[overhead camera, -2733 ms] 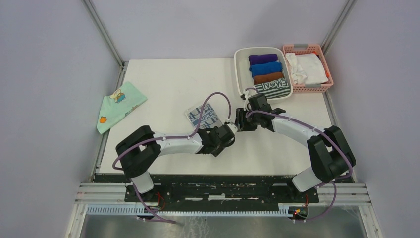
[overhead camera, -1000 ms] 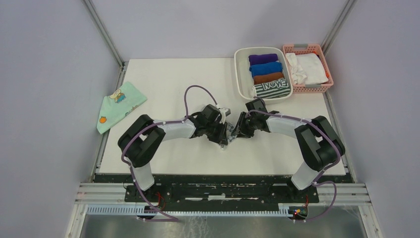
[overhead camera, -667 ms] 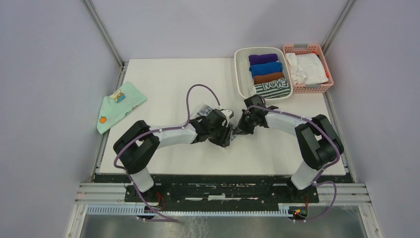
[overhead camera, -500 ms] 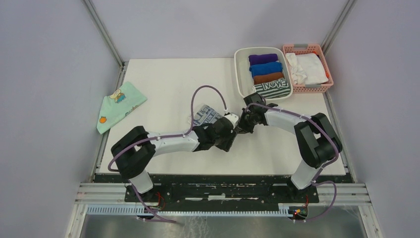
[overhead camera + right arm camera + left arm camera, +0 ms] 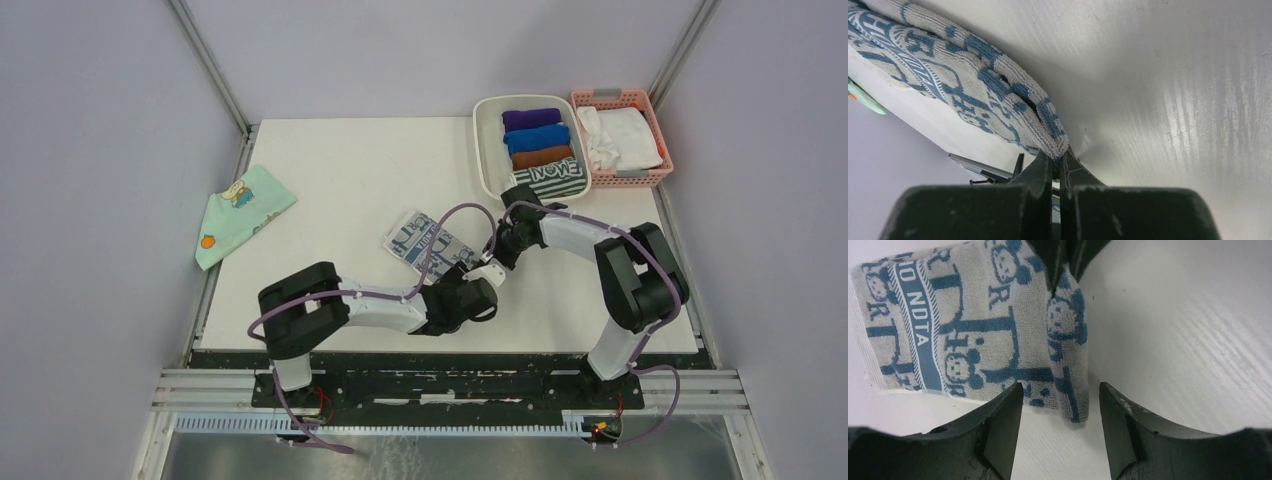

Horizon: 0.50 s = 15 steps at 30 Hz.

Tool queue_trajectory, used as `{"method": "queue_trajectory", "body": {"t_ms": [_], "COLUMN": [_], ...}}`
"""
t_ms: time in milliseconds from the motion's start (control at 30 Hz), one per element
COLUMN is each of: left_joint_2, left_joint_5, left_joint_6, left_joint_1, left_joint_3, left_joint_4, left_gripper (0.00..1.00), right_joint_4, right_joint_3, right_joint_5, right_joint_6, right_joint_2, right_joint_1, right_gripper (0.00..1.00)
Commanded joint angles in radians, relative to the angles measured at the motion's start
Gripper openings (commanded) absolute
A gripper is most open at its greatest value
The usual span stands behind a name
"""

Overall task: Roll the towels
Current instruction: Roll the towel at the center of the board.

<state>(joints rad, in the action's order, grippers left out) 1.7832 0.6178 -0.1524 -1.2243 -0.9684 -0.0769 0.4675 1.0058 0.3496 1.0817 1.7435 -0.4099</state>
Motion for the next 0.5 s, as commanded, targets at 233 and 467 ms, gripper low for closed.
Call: {"method": "queue_trajectory", "body": {"t_ms": [233,467], "left_joint_2": [0.108,0.089], "left_joint_5": [0.148,0.132], "left_joint_6": [0.113,0.071], "left_joint_1": [-0.040,-0.032], "left_joint_3": [-0.075,-0.065], "left_joint_4": [0.083,0.061], "left_gripper": [0.51,0.08], "right_joint_4": [0.008,-0.011], "right_joint_3": [0.029,0.018], "right_joint_5": [0.025,0.002], "right_joint_6": [0.052,0.018], "right_joint_2": [-0.015,-0.048], "right_joint_1": [0.008,0.014], "right_gripper": [0.00,0.02]}}
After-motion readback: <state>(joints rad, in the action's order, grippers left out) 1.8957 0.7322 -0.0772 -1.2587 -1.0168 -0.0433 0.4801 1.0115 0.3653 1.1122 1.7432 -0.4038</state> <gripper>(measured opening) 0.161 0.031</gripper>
